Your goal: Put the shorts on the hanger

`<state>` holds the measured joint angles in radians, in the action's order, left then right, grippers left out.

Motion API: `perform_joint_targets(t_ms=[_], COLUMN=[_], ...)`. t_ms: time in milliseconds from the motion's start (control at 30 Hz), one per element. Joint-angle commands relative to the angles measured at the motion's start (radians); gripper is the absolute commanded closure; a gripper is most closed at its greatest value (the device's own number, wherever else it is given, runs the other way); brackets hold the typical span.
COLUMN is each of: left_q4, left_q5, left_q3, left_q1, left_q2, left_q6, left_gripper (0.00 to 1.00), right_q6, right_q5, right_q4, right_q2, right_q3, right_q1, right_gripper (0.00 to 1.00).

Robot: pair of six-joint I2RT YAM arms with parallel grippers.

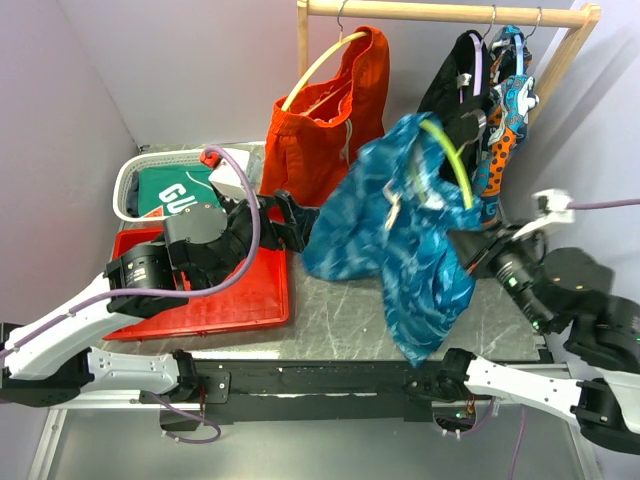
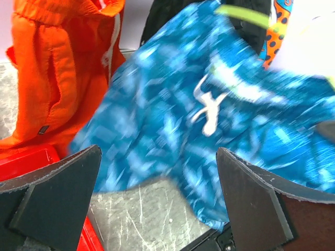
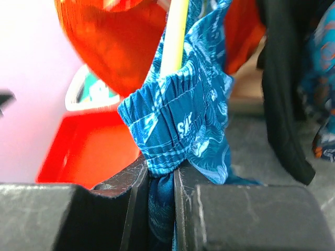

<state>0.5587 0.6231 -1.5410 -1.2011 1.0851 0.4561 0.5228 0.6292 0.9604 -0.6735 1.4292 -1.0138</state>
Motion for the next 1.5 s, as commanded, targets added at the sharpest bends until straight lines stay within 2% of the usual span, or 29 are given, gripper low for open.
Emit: perform_joint_targets(t_ms=[0, 200, 333, 567, 767, 1033, 1467], left_q4=[-0.01, 0.024, 0.061, 0.032, 0.015, -0.022, -0.031], left_q5=[0.064, 0.108, 0.144, 0.119, 0.092, 0.073, 0.082], left_q3=[-0.014, 0.007, 0.051, 0.151, 0.214, 0.254, 0.305], left_q1=[0.0, 0.0, 0.0, 0.0, 0.0, -0.002, 0.0], left_q2=[-0.004, 0.025, 0.059, 0.05, 0.024, 0.027, 0.027], left_q6=[0.029, 0.117, 0.196, 0.245, 0.271, 0.262, 0.289], left_gripper=[0.04, 0.03, 0.03, 0.03, 0.04, 0.03, 0.03], right_q6=[0.02, -0.013, -0.024, -0.006, -0.038, -0.055, -0.153], right_q5=[0.153, 0.205, 0.175, 0.072, 0.139, 0.084, -0.098], right_q4=[-0.1, -0.149, -0.184, -0.19, -0.16, -0.196, -0.426], right_q2=[-0.092, -0.25, -0.33, -0.498, -0.6, -0.621, -0.595], right_q3=[0.114, 0.233, 0.278, 0.413, 0.559, 0.579, 0.43], right_q1=[0.003, 0.004, 0.018, 0.099, 0.156, 0.299, 0.486], right_gripper=[1.0, 1.0, 1.0, 1.0, 1.0, 1.0, 1.0])
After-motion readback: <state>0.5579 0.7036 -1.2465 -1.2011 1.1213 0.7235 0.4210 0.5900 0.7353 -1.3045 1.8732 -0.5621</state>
